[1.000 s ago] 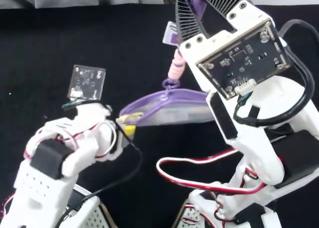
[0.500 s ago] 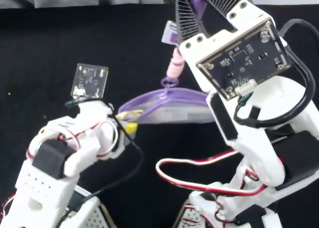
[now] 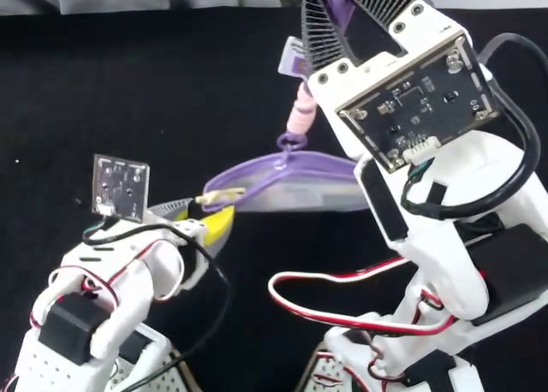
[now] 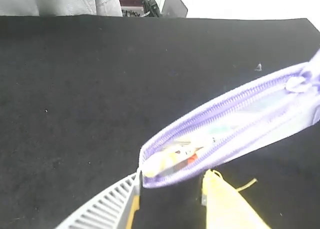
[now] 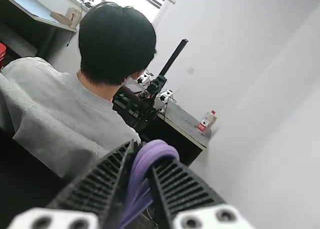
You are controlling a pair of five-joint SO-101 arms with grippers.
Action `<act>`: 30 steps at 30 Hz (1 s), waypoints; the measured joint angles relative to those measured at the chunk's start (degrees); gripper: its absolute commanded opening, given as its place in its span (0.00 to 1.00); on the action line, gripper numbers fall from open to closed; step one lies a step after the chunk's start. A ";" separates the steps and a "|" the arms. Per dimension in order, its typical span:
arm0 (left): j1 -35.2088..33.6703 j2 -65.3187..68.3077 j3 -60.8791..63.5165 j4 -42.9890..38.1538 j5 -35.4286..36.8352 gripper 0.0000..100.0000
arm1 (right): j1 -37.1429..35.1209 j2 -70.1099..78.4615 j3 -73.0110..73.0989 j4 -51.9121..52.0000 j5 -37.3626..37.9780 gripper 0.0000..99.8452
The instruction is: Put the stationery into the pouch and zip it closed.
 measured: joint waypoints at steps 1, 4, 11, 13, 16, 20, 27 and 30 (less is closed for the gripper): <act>0.18 -0.26 0.18 -0.26 0.26 0.21 | 0.00 0.00 0.00 0.00 0.00 0.01; -0.18 -0.53 0.18 -0.26 2.55 0.21 | 0.00 0.00 0.00 0.00 0.00 0.01; -7.74 7.21 -6.51 2.02 4.40 0.21 | 0.00 -2.99 0.09 0.00 0.00 0.01; -7.91 10.46 -10.11 4.40 4.40 0.21 | 0.00 -3.87 0.09 0.00 0.00 0.01; -8.00 13.89 -14.86 7.03 6.86 0.21 | 0.00 -4.13 0.09 0.00 0.00 0.01; -8.26 14.59 -17.32 8.26 8.26 0.21 | 0.00 -4.31 1.14 0.00 0.00 0.01; 1.05 15.30 -14.15 6.33 8.70 0.20 | 0.00 -4.66 5.27 -0.09 0.00 0.01; 6.59 14.68 -13.10 5.98 8.79 0.20 | 0.00 -4.66 7.38 -1.49 0.00 0.01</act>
